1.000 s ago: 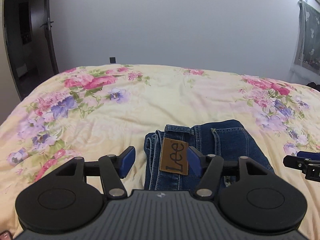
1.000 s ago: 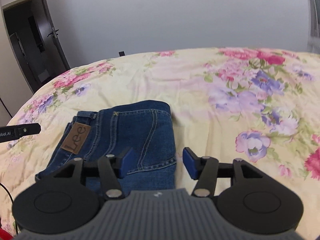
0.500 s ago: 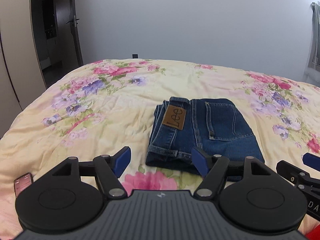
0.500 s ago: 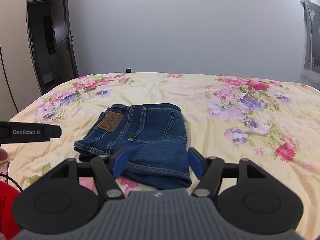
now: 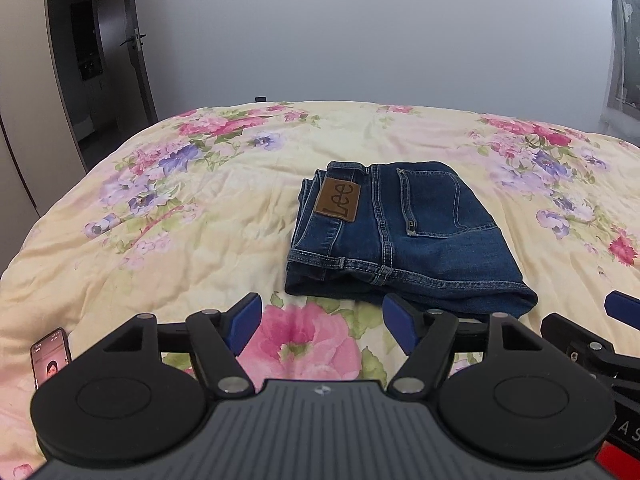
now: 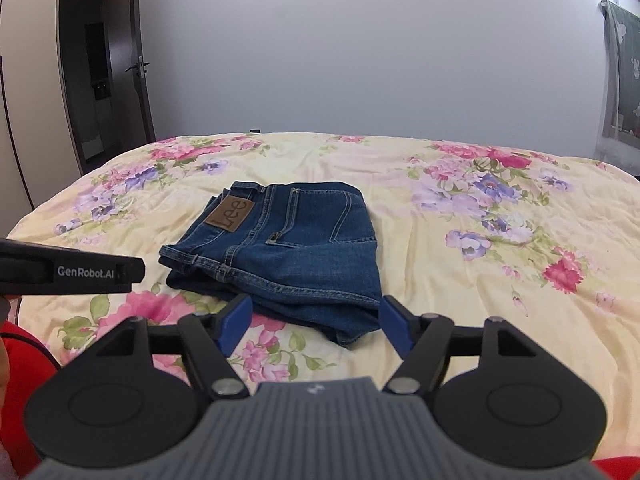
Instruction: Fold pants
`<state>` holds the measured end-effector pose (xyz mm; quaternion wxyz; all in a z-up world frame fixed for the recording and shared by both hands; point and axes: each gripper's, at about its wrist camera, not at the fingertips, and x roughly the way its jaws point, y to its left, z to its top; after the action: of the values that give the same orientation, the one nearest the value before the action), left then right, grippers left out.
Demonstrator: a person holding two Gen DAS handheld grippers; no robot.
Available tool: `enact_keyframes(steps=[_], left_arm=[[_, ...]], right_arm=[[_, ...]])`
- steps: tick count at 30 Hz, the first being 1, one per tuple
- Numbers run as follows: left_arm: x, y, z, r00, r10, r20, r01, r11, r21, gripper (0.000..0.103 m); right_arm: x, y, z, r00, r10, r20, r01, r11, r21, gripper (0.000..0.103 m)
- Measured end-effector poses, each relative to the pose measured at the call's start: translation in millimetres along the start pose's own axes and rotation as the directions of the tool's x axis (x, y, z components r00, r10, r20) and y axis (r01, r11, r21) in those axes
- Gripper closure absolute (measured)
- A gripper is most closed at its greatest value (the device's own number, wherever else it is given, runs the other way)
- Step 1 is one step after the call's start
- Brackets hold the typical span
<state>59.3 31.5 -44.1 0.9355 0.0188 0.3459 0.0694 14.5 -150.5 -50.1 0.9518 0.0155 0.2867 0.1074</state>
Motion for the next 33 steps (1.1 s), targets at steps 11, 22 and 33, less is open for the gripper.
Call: enact_keyframes(steps=[11,22,33], left_arm=[[-1.3,0.9,-1.1,1.000,-0.001,0.001,0.001,1.000,-0.001,0.022],[-1.9,1.0,-1.0,1.000,0.002,0.001,-0.002,1.000,0.001,0.022],[-4.1,1.3,-0.9,1.000,0.005,0.006,-0.005,1.000,0.007,0.022]], right_arm=[[-0.3,2.6,2.1,1.000,0.003,0.008,-0.003,1.000,-0.013,0.037],[-0.7,2.7,1.9,1.000,0.003,0.006,-0.002,1.000,-0.014,0.037],[-2.2,3.1,2.1,1.000,0.005,0.011,-0.005,1.000,-0.017,0.035]])
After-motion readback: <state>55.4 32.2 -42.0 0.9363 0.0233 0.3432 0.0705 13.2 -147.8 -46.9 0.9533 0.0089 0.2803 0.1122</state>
